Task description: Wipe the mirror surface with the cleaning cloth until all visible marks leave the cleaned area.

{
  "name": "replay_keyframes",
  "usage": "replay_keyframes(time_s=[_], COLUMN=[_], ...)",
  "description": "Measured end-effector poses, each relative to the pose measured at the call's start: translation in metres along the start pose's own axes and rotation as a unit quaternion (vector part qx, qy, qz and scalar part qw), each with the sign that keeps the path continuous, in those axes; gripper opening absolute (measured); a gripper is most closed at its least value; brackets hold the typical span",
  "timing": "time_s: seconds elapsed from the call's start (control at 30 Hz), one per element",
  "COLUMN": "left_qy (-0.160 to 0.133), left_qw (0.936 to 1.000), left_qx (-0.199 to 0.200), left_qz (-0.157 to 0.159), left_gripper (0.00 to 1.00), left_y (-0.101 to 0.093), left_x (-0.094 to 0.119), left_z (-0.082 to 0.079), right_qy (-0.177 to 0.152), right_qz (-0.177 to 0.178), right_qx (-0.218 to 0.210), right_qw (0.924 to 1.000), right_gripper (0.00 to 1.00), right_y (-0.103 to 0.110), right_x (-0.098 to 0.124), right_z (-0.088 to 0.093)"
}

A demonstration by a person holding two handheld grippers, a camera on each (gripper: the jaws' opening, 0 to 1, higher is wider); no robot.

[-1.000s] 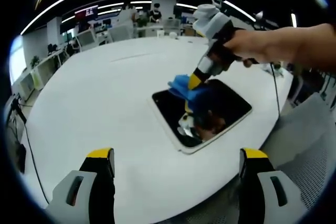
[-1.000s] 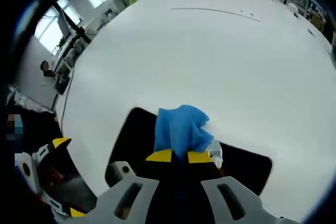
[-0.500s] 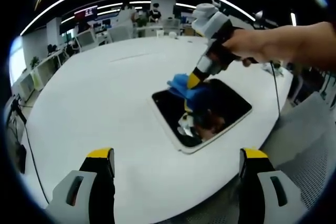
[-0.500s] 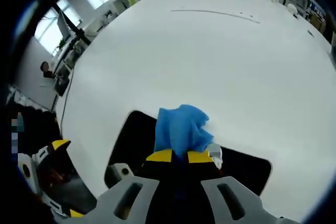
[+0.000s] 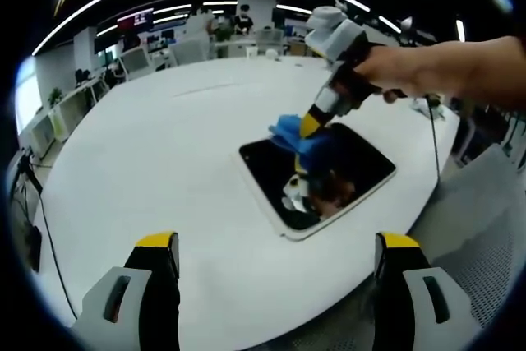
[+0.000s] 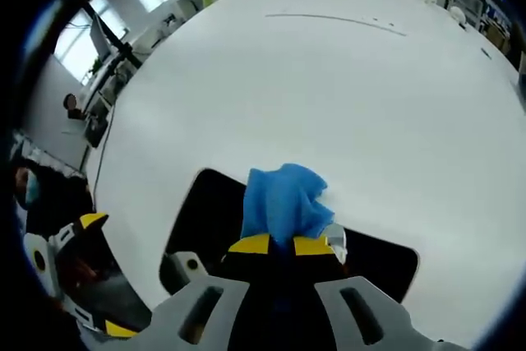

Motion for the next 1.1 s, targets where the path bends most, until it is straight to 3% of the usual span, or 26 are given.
replay_keyframes(time_s=[1.1], left_qy=[0.001], left_qw=[1.0000], left_qx=[0.000], left_qz=[-0.003], left_gripper=[0.99], left_y=[0.001], left_x=[0.000], left_z=[0.000], right_qy=[0.005], right_qz=[0.015], right_qx=[-0.015], right_qw=[0.9998], right_gripper=[0.02], right_y=[-0.033], right_x=[0.010], right_z=[0.007])
Point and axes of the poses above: the point that each gripper's makers call its tool centre point, and the gripper's own axes: x roughly backward along the fingers, y roughly to its left, z roughly out of its underside, the point moved 6 cm from there along x, roughly backward along the fingers, and after that the axes turned 6 degrees about -x, right-handed, at the moved point
